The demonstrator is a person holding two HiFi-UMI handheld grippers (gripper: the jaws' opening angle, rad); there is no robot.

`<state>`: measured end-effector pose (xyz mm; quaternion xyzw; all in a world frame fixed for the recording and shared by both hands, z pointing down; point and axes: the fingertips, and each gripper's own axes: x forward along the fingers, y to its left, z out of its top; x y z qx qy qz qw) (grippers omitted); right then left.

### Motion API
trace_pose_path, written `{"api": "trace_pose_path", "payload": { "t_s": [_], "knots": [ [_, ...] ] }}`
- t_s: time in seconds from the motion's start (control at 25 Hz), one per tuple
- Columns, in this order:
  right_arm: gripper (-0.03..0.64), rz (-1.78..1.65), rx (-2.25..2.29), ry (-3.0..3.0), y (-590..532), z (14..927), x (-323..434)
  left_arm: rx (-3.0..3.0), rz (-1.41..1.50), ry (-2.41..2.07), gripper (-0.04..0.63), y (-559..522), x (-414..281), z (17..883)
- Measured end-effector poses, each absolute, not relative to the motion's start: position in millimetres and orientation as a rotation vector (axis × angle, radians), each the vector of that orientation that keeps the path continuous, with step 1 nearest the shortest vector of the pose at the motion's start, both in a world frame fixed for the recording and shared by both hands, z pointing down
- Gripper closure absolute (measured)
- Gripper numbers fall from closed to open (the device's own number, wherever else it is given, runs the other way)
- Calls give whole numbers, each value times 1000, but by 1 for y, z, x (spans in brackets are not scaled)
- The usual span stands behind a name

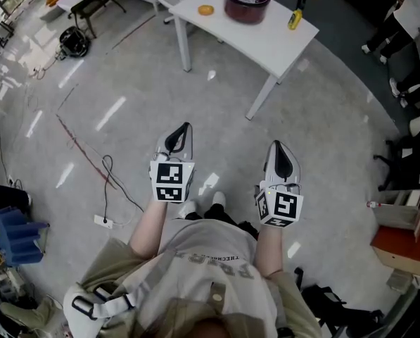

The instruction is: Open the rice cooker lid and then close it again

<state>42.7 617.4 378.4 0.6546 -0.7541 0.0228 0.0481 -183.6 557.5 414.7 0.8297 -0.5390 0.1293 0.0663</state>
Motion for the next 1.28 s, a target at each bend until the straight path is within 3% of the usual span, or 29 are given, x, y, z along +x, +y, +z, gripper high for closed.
{"api": "trace_pose_path", "payload": {
  "t_s": [0.48, 0.52, 0.56, 0.68, 0.84, 1.28],
  "knots": [
    [615, 128, 2073, -2351, 590, 375, 76, 2494, 365, -1661, 586, 528, -166, 411],
    [577, 130, 2074, -2364, 587, 373, 80, 2492, 360, -1667, 586, 525, -163, 410],
    [513, 133, 2069, -2379, 584, 372, 82, 2491, 354, -1668, 569, 522, -160, 409],
    [406, 141, 2056, -2407, 574, 369, 91, 2490, 354, -1659, 443, 514, -149, 408],
    [348, 144, 2055, -2419, 565, 366, 102, 2488, 368, -1656, 302, 506, -137, 406],
    [345, 185, 1999, -2482, 554, 370, 114, 2451, 390, -1728, 302, 505, -139, 398]
  ]
}}
